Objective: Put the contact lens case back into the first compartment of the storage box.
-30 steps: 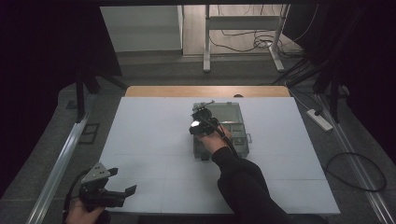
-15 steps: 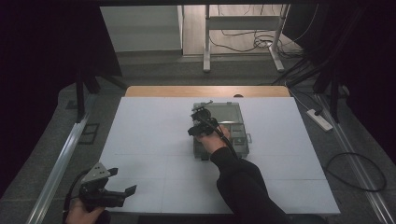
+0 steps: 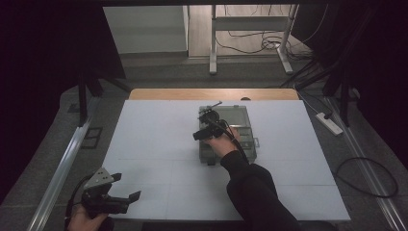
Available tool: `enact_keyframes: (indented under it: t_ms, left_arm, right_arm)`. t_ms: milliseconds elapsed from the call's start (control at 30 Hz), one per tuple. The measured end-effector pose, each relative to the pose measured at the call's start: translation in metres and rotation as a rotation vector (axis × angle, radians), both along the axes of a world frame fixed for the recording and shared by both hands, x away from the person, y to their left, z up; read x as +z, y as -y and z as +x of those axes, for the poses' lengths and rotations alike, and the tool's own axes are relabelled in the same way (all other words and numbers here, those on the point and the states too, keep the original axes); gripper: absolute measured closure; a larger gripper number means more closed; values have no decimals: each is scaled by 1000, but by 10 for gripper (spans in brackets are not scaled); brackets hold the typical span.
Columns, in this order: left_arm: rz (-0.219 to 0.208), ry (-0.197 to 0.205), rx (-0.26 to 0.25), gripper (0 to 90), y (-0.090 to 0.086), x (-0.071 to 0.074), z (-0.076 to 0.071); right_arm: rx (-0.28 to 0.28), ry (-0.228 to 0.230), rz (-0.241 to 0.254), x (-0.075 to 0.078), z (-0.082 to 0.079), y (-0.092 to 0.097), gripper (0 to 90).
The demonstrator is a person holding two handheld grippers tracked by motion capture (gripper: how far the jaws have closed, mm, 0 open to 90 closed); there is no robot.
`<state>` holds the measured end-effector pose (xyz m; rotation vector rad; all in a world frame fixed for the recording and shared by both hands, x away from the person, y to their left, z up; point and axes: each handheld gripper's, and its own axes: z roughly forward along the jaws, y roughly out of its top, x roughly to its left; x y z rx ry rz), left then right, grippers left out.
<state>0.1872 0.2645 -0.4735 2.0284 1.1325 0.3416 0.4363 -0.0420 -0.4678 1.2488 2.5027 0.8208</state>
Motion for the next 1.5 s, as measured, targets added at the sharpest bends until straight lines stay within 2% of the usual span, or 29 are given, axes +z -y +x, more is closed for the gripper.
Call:
enact_keyframes:
  t_ms: [100,133,367,533,767,1000,1200,1500]
  left_arm:
    - [0,0,1,46,0,0,0]
    - [0,0,0,47,0,0,0]
    - [1,0,0,47,0,0,0]
    - [2,-1,1,46,0,0,0]
    - [3,-1,2,47,0,0,0]
    - [3,-1,3,46,0,0,0]
    - [2,0,1,47,1,0,0]
    - [2,2,-5,47,1,0,0]
  right_arm:
    - [30,-1,-4,1,-3,1,176]
    - [52,-14,-1,2,-5,2,148]
    - [91,-28,27,4,-13,9,106]
    - [105,-13,24,6,-20,16,66]
    - [155,-9,29,3,-30,25,12]
    - [185,1,27,1,-39,30,0]
    - [221,-8,16,-2,-47,36,0]
    - [251,-7,34,-3,-56,45,0]
